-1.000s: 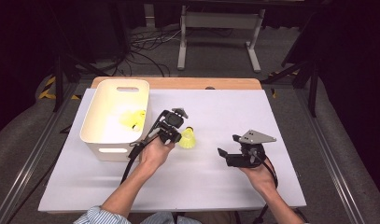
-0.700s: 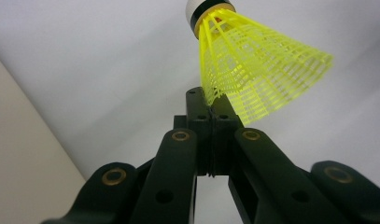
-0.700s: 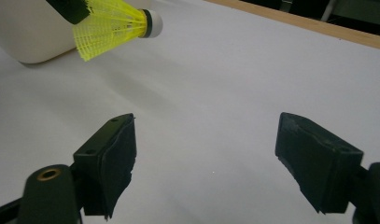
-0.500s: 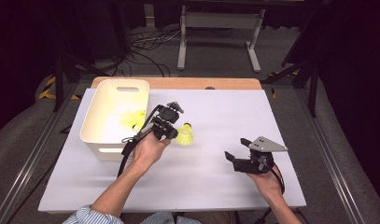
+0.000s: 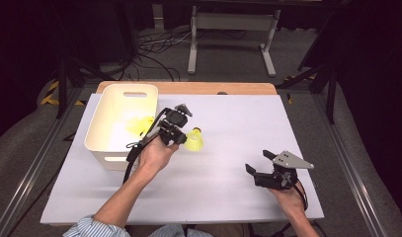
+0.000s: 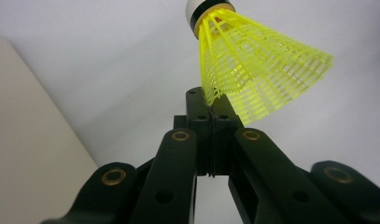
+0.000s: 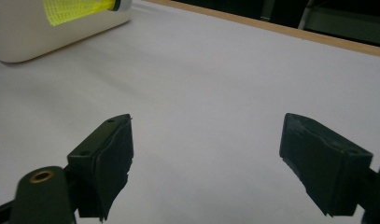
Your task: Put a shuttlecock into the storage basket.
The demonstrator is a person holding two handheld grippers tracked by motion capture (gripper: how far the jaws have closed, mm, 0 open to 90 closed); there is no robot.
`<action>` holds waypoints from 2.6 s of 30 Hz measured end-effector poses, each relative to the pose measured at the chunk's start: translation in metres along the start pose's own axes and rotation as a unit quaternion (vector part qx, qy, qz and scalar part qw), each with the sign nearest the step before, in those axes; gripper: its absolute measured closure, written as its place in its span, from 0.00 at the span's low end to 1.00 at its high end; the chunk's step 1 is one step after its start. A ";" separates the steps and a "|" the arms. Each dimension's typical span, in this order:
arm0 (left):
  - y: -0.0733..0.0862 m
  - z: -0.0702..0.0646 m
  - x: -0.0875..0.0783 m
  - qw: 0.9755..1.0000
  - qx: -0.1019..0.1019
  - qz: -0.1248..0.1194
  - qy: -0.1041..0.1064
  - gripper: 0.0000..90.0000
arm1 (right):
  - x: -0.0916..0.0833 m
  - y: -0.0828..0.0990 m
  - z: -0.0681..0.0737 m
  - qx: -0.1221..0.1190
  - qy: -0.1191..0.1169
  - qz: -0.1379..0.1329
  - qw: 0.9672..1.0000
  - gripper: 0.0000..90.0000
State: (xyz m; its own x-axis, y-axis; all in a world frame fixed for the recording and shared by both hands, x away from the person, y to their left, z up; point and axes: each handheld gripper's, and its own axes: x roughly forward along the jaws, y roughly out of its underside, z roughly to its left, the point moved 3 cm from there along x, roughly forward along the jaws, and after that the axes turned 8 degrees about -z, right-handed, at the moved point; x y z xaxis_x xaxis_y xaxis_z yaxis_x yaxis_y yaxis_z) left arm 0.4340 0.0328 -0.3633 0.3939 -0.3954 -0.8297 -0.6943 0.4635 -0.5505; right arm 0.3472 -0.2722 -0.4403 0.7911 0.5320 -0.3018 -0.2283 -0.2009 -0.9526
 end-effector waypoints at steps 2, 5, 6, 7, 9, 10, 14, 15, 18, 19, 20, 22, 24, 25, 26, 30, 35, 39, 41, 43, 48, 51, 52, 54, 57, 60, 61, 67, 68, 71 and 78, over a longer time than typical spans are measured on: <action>0.000 0.002 -0.001 1.000 0.000 -0.001 0.000 1.00 | -0.002 0.002 -0.002 0.003 0.003 -0.004 1.000 0.19; 0.000 0.003 -0.002 1.000 0.000 0.002 0.001 1.00 | -0.004 0.005 -0.003 0.005 0.008 -0.005 1.000 0.19; 0.000 0.003 -0.002 1.000 -0.004 0.002 0.002 1.00 | -0.004 0.006 -0.004 0.007 0.007 -0.005 1.000 0.19; 0.000 0.003 -0.003 1.000 -0.005 0.002 0.001 1.00 | -0.004 0.007 -0.004 0.009 0.008 -0.005 1.000 0.18; 0.000 0.005 -0.004 1.000 -0.003 0.001 0.000 1.00 | -0.005 0.009 -0.005 0.010 0.009 -0.003 1.000 0.18; 0.000 0.005 -0.004 1.000 -0.004 0.001 0.001 1.00 | -0.005 0.010 -0.005 0.011 0.009 -0.004 1.000 0.18; -0.002 0.008 -0.006 1.000 -0.006 0.001 0.000 1.00 | -0.005 0.013 -0.004 0.011 0.012 -0.003 1.000 0.17; -0.002 0.009 -0.006 1.000 -0.005 0.001 -0.002 1.00 | -0.005 0.014 -0.004 0.010 0.012 -0.004 1.000 0.17; -0.003 0.010 -0.008 1.000 -0.006 0.001 0.001 1.00 | -0.007 0.015 -0.005 0.009 0.016 -0.009 1.000 0.17; -0.003 0.010 -0.009 1.000 -0.007 0.000 0.001 1.00 | -0.008 0.016 -0.006 0.012 0.018 -0.011 1.000 0.17; -0.004 0.010 -0.009 1.000 -0.008 0.000 0.002 1.00 | -0.008 0.017 -0.006 0.011 0.019 -0.012 1.000 0.17; -0.004 0.012 -0.010 1.000 -0.009 -0.001 0.001 1.00 | -0.009 0.019 -0.007 0.014 0.023 -0.014 1.000 0.16; -0.005 0.013 -0.011 1.000 -0.011 -0.001 0.002 1.00 | -0.010 0.021 -0.007 0.014 0.024 -0.013 1.000 0.16; -0.005 0.014 -0.011 1.000 -0.012 0.001 0.002 1.00 | -0.011 0.022 -0.008 0.012 0.024 -0.013 1.000 0.16; -0.005 0.015 -0.011 1.000 -0.014 0.001 0.002 1.00 | -0.011 0.023 -0.007 0.014 0.025 -0.013 1.000 0.16; -0.007 0.018 -0.012 1.000 -0.015 0.001 0.002 1.00 | -0.013 0.024 -0.007 0.013 0.026 -0.016 0.999 0.16; -0.012 0.020 -0.015 1.000 -0.015 -0.002 0.003 1.00 | -0.015 0.026 -0.008 0.013 0.027 -0.020 0.999 0.16; -0.014 0.023 -0.019 1.000 -0.013 -0.002 -0.001 1.00 | -0.018 0.028 -0.008 0.013 0.029 -0.021 0.999 0.16; -0.015 0.024 -0.020 1.000 -0.015 -0.002 -0.003 1.00 | -0.020 0.029 -0.009 0.016 0.030 -0.023 0.999 0.16; -0.017 0.027 -0.022 1.000 -0.015 -0.001 -0.005 1.00 | -0.020 0.030 -0.009 0.018 0.031 -0.025 0.999 0.16; -0.019 0.031 -0.024 1.000 -0.017 0.001 -0.007 1.00 | -0.021 0.030 -0.007 0.015 0.029 -0.026 0.999 0.16; -0.019 0.035 -0.025 1.000 -0.018 0.002 -0.008 1.00 | -0.022 0.031 -0.008 0.019 0.031 -0.026 0.999 0.15; -0.020 0.036 -0.025 1.000 -0.018 0.003 -0.008 1.00 | -0.022 0.031 -0.009 0.020 0.032 -0.026 0.999 0.15; -0.020 0.038 -0.025 1.000 -0.019 0.004 -0.008 1.00 | -0.022 0.032 -0.009 0.022 0.033 -0.025 0.999 0.15; -0.020 0.041 -0.027 1.000 -0.021 0.004 -0.010 1.00 | -0.022 0.032 -0.010 0.021 0.031 -0.023 0.999 0.15; -0.021 0.043 -0.027 1.000 -0.023 0.006 -0.011 1.00 | -0.021 0.033 -0.011 0.022 0.031 -0.021 0.999 0.15; -0.021 0.044 -0.028 1.000 -0.023 0.006 -0.012 1.00 | -0.021 0.033 -0.011 0.022 0.031 -0.021 0.999 0.15; -0.023 0.049 -0.031 1.000 -0.027 0.005 -0.013 1.00 | -0.021 0.033 -0.011 0.020 0.032 -0.020 0.999 0.15; -0.023 0.050 -0.031 1.000 -0.027 0.005 -0.013 1.00 | -0.021 0.033 -0.011 0.020 0.032 -0.020 0.999 0.15; -0.024 0.053 -0.033 0.999 -0.029 0.004 -0.013 1.00 | -0.021 0.033 -0.011 0.021 0.030 -0.019 0.999 0.15; -0.025 0.058 -0.035 0.999 -0.035 0.001 -0.011 1.00 | -0.020 0.034 -0.011 0.018 0.029 -0.017 0.999 0.15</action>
State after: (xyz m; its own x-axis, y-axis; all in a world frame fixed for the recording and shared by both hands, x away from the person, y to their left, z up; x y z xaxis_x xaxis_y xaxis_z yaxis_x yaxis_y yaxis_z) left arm 0.4724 0.0805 -0.3257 0.4050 -0.3765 -0.8332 -0.7354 0.4073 -0.5415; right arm 0.3297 -0.2985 -0.4660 0.8301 0.4888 -0.2683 -0.2208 -0.1537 -0.9631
